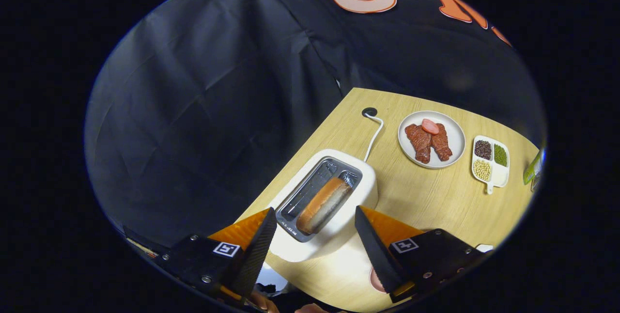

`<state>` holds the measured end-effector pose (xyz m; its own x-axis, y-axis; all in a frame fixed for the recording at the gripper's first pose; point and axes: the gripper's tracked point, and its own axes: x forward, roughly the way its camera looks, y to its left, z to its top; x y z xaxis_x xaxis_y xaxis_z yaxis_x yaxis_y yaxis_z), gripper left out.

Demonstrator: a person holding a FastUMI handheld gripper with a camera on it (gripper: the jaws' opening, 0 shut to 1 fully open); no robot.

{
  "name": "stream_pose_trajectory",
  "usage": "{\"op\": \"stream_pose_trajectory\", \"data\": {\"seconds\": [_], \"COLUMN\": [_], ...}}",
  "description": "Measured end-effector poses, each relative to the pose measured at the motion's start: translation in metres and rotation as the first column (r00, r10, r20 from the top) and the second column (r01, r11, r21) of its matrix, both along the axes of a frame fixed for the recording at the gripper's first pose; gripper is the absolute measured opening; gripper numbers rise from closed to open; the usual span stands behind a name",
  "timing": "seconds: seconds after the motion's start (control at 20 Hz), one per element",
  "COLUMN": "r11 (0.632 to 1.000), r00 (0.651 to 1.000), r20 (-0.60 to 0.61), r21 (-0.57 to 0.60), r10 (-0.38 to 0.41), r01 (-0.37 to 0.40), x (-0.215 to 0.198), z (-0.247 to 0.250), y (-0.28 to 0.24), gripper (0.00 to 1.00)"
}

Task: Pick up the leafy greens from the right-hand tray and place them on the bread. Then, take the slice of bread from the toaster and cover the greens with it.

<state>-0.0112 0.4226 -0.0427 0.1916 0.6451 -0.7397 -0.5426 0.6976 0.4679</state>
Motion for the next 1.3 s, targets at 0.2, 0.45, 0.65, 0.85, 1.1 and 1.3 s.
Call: {"op": "stream_pose_trajectory", "data": {"seconds": [0.2, 0.45, 0.65, 0.85, 1.1, 1.3], "r11": [0.999, 0.996, 0.992, 0.991, 0.991, 0.993], "r00": [0.999, 0.993, 0.986, 0.981, 0.986, 0.987], "r20": [-0.046, -0.096, -0.133, -0.162, -0.122, -0.104], "r21": [-0.033, -0.066, -0.096, -0.098, -0.081, -0.026], "r10": [-0.003, -0.064, -0.098, -0.109, -0.112, -0.121], "r01": [0.002, 0.058, 0.086, 0.094, 0.102, 0.119], "x": [0.002, 0.017, 0.026, 0.026, 0.028, 0.025], "z": [-0.015, -0.031, -0.045, -0.049, -0.04, -0.024], "y": [0.015, 0.027, 0.031, 0.03, 0.016, 0.005], "gripper": [0.97, 0.9, 0.73, 0.5, 0.14, 0.12]}}
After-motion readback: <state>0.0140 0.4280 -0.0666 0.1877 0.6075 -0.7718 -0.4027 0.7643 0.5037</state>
